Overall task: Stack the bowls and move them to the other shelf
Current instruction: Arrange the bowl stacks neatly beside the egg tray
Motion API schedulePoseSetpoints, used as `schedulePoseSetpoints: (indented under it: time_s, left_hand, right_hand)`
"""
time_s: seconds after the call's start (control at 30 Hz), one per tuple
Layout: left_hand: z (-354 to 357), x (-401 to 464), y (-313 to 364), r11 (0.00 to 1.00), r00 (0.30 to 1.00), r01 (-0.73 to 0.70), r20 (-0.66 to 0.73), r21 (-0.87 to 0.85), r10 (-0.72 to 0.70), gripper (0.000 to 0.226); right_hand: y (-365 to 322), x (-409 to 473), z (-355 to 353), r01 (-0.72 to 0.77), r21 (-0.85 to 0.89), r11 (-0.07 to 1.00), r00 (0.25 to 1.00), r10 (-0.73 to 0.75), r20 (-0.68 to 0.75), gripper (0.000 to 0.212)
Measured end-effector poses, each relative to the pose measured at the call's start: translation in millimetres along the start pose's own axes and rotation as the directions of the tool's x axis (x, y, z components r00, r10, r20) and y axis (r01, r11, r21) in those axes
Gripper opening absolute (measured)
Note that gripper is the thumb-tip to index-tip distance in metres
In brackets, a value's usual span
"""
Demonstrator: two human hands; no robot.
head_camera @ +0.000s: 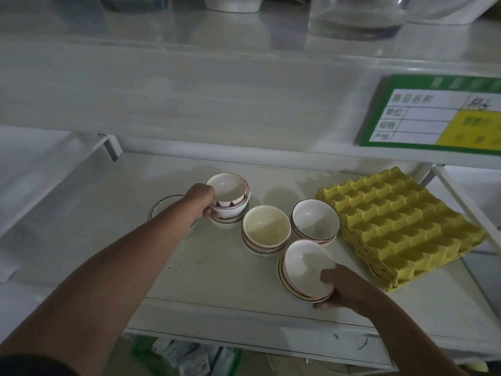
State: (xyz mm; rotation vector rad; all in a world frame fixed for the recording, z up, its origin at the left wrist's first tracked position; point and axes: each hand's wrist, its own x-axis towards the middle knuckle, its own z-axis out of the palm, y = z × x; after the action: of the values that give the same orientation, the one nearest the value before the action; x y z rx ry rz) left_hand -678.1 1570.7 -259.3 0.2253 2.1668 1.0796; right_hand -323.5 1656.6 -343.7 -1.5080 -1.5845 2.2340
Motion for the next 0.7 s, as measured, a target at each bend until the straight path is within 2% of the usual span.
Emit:
schedulePoseSetpoints:
  time_s: [0.1,0.3,0.47,0.7]
  left_hand:
    - [0,6,-6,0.996,0.999,-0.051,-0.011,0.067,0.051,0.023]
    - [2,6,-11,0.999,0.998,-0.054,0.017,0.01,0.054,0.026]
    - [2,4,-11,0.998,0.998,-0.048,0.032,0.037,0.047,0.029]
    - [4,10,-14,0.995,0.998,-0.02,0.056,-0.1,0.026,0.041]
  right_hand:
    - [1,2,-1,0.0,0.006,1.0,1.0,0.0,-0.014,0.077]
    - [3,3,2,0.013,0.026,1.0,0.999,-0.012,-0.044,0.077]
    - [1,-1,3,0.014,0.018,1.0,0.999,-0.013,-0.041,0.077]
    - [1,-2,4,0.013,0.027,1.0,0.999,-0.012,-0.046,0.077]
